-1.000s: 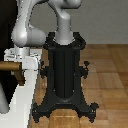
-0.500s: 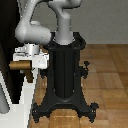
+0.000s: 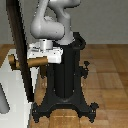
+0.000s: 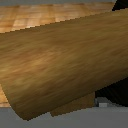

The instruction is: Open the door by pressing down and pulling on the handle.

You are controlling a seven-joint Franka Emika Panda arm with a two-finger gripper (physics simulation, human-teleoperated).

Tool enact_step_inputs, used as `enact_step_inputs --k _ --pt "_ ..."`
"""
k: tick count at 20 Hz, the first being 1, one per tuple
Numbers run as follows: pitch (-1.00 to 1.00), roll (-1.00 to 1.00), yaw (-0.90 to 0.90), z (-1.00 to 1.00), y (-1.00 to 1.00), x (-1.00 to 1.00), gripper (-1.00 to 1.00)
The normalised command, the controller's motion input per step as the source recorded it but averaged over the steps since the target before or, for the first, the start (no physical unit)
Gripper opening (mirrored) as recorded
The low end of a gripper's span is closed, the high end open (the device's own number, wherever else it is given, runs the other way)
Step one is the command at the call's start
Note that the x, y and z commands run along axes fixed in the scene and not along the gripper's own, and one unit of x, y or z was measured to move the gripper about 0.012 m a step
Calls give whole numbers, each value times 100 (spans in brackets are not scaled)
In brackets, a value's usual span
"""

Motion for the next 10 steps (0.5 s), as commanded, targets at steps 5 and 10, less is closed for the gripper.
enact_step_inputs --k 5,10 --pt "0 0 0 0 100 0 -100" --pt "0 0 0 0 100 0 -100"
